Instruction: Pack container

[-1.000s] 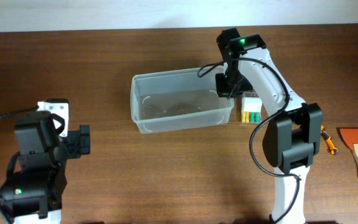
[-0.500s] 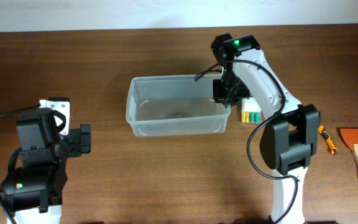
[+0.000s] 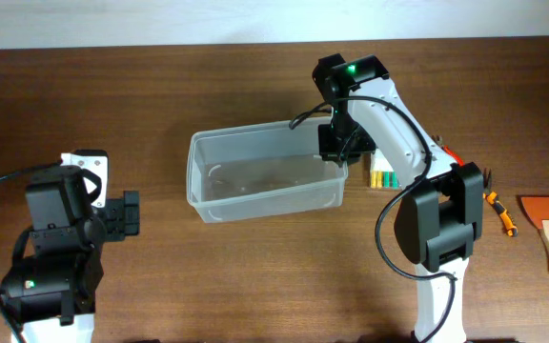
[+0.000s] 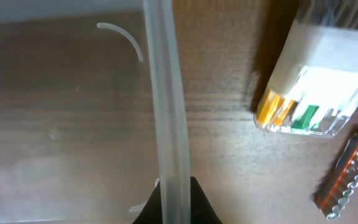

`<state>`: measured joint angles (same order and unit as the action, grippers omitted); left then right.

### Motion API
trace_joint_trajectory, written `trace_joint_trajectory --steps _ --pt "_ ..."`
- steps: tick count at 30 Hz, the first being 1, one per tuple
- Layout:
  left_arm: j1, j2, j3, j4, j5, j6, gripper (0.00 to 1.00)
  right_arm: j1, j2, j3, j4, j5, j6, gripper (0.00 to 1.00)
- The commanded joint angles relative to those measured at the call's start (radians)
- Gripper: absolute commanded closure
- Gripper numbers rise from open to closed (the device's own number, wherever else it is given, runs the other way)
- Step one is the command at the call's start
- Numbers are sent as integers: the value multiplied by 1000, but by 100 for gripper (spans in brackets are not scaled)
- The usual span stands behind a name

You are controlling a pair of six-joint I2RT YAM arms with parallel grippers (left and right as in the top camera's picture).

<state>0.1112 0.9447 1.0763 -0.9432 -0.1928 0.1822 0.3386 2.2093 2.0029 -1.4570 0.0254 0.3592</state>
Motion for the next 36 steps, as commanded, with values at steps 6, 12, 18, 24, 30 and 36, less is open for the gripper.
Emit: trace_joint_trajectory --steps 6,12,18,24,30,36 --pt "5 4 18 -4 -14 -12 1 2 -31 -8 30 88 85 94" --pt "5 4 18 -4 -14 -12 1 2 -31 -18 24 88 95 91" --pt "5 4 18 -9 -14 -12 1 3 -31 -84 24 87 103 91" --pt "5 4 18 -9 -14 -12 1 1 -31 -150 80 84 102 90" --pt "5 4 18 -8 -14 -12 1 1 -34 -150 117 84 46 83" --pt "5 4 18 -8 -14 -12 1 1 -34 -150 112 104 3 64"
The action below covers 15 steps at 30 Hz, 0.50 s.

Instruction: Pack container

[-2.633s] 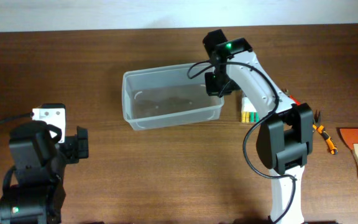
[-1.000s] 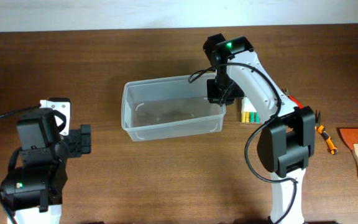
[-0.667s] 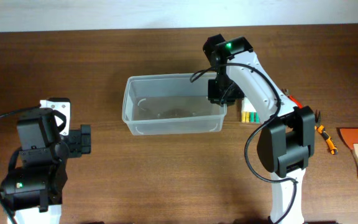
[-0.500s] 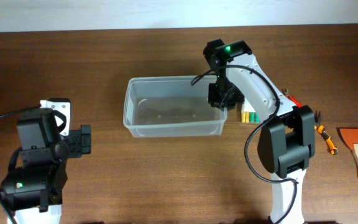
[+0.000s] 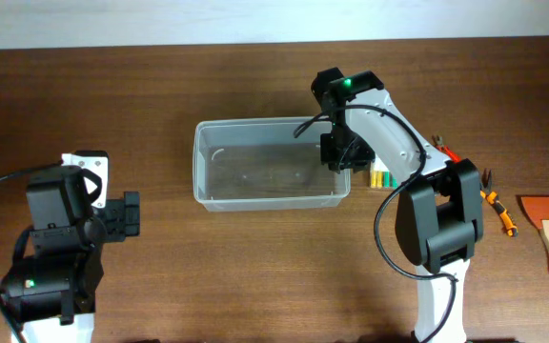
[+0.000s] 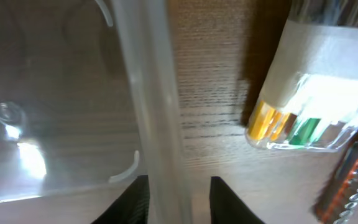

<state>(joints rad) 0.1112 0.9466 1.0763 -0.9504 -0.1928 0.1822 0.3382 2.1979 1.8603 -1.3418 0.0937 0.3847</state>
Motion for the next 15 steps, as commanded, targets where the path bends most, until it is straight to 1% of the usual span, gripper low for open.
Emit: trace_joint_trajectory --steps 1,4,9,13,15 --pt "5 2 18 -1 -14 -12 1 1 -23 -7 -3 35 -22 62" --pt "5 2 18 -1 -14 -12 1 1 -23 -7 -2 35 -35 57" --pt "5 2 18 -1 -14 -12 1 1 -29 -4 -3 38 -49 57" --pt "5 2 18 -1 -14 -12 1 1 -39 39 -3 34 -121 56" --pt "5 2 18 -1 -14 -12 1 0 -44 76 -9 34 -142 53"
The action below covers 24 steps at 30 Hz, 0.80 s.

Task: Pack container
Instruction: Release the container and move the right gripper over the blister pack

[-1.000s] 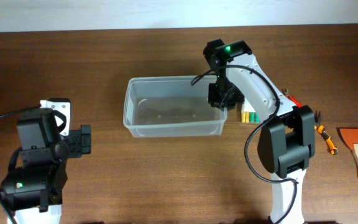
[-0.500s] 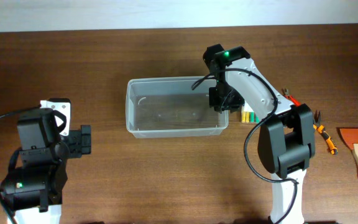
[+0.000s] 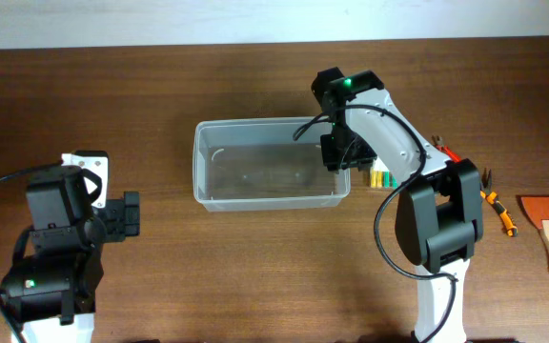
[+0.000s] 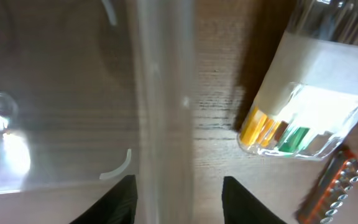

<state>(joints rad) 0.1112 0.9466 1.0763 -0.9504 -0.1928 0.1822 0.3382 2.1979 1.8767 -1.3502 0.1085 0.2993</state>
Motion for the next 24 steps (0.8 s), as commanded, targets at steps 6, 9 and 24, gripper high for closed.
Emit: trace_joint_trajectory --steps 6,9,24 --pt "5 2 18 -2 -14 -12 1 -48 -53 259 -88 -18 -92 36" --pt "5 2 18 -1 -14 -12 1 -96 -53 381 -157 -55 -156 26" --pt "5 2 18 -1 -14 -12 1 -352 -45 427 -228 -52 -193 1"
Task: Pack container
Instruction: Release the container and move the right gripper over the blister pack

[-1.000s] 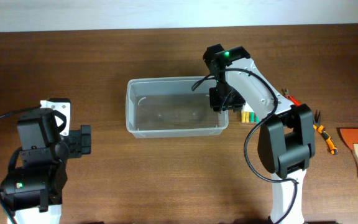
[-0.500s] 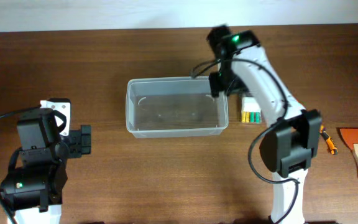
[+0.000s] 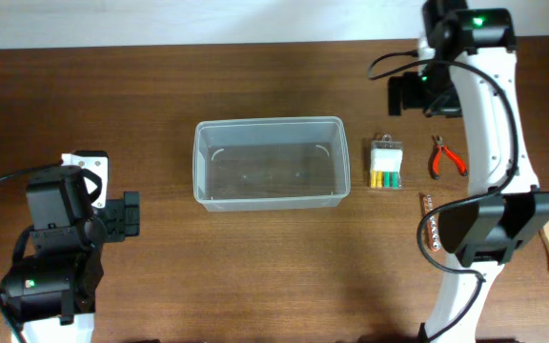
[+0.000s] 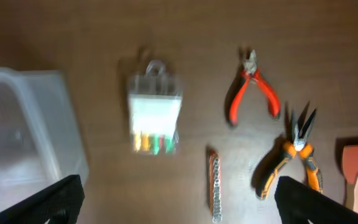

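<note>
The clear plastic container [image 3: 270, 176] sits square on the table with nothing in it; its right end [image 4: 23, 134] shows in the right wrist view. To its right lie a clear pack of yellow and green bits [image 3: 386, 164] [image 4: 155, 118], red pliers [image 3: 444, 157] [image 4: 253, 93], a strip of bits [image 3: 429, 221] [image 4: 214, 183] and orange pliers [image 4: 297, 158]. My right gripper [image 4: 188, 202] hangs high above these tools, wide open and holding nothing. My left gripper [image 3: 122, 214] rests at the far left, away from everything.
An orange-bladed scraper lies at the far right beside the orange pliers. The right arm [image 3: 489, 114] reaches over the table's back right. The wooden table [image 3: 255, 276] stretches in front of the container.
My right gripper was open astride the container's right wall. It is now high above the tools at the back right, jaws spread wider. The container has stayed put.
First my right gripper was shut on the right wall of the container, which lay skewed. Then the container lay square and the jaws stood open around the wall, then wider. Now the gripper is clear of it, over the tools.
</note>
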`<state>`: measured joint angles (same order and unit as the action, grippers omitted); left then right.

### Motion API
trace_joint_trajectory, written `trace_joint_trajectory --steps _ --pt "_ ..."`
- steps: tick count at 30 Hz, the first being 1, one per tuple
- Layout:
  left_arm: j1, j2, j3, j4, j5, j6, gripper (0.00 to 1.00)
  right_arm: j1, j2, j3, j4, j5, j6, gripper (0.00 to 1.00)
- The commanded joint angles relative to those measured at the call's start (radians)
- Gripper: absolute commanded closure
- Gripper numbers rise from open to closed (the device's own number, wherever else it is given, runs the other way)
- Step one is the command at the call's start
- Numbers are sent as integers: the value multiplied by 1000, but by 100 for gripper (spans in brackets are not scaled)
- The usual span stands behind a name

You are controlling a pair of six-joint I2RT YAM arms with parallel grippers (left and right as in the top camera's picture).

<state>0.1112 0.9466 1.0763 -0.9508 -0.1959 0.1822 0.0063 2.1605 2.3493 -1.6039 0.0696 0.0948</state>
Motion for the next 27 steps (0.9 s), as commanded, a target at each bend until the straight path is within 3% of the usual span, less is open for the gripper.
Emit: trace_joint_trajectory --steps 1,11,15,27 --pt "5 2 18 -1 -11 -12 1 -28 -7 -69 43 -13 31 1" --pt "5 3 18 0 -11 -12 1 11 -7 -367 227 -51 75 1" --pt "5 3 18 -1 -11 -12 1 20 -7 -479 301 -53 157 1" --pt "5 3 18 0 -11 -12 1 20 -7 -637 438 -77 145 1"
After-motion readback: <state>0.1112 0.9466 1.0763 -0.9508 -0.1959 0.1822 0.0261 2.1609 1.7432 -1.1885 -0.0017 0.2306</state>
